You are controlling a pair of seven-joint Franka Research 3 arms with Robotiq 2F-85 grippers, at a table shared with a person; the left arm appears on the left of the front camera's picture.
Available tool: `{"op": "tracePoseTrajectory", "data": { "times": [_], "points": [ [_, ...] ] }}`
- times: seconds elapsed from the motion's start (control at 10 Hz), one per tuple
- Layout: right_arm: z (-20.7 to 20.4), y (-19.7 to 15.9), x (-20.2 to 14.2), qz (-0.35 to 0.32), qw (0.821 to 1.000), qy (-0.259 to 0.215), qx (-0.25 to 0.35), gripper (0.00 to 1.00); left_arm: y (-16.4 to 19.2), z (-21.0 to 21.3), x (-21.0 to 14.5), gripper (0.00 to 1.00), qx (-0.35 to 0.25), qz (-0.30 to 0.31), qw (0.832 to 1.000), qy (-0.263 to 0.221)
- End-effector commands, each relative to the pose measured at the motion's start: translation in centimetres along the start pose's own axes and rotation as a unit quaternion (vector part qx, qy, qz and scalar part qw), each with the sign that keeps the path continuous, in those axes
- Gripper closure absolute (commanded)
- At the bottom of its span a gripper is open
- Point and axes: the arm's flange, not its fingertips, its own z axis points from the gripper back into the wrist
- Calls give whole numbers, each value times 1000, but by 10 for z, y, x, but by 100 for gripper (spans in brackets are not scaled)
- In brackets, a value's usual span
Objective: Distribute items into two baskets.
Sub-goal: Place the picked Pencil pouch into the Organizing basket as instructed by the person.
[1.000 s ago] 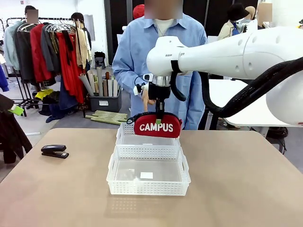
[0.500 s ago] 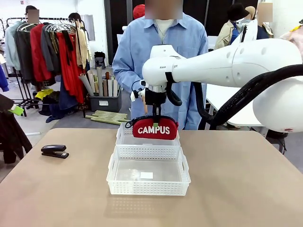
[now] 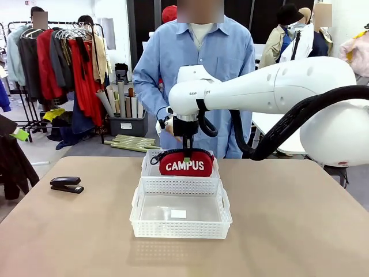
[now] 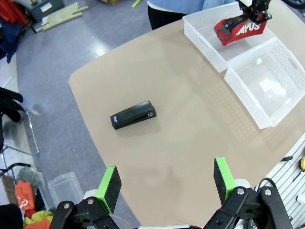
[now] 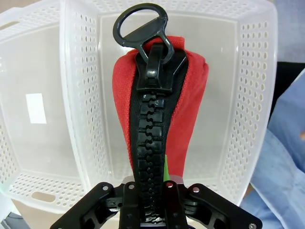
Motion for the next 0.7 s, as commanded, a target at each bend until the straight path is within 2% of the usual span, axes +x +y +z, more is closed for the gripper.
{"op": "tracePoseTrajectory", "data": {
  "times": [0.0,0.6],
  "points": [
    [5,-7,5,-1,1000,-14,-3,100,1,0,0,0,1,0,1000,1],
    [-8,-9,3,15,999,-25,27,100,1,0,0,0,1,0,1000,1]
  ]
}}
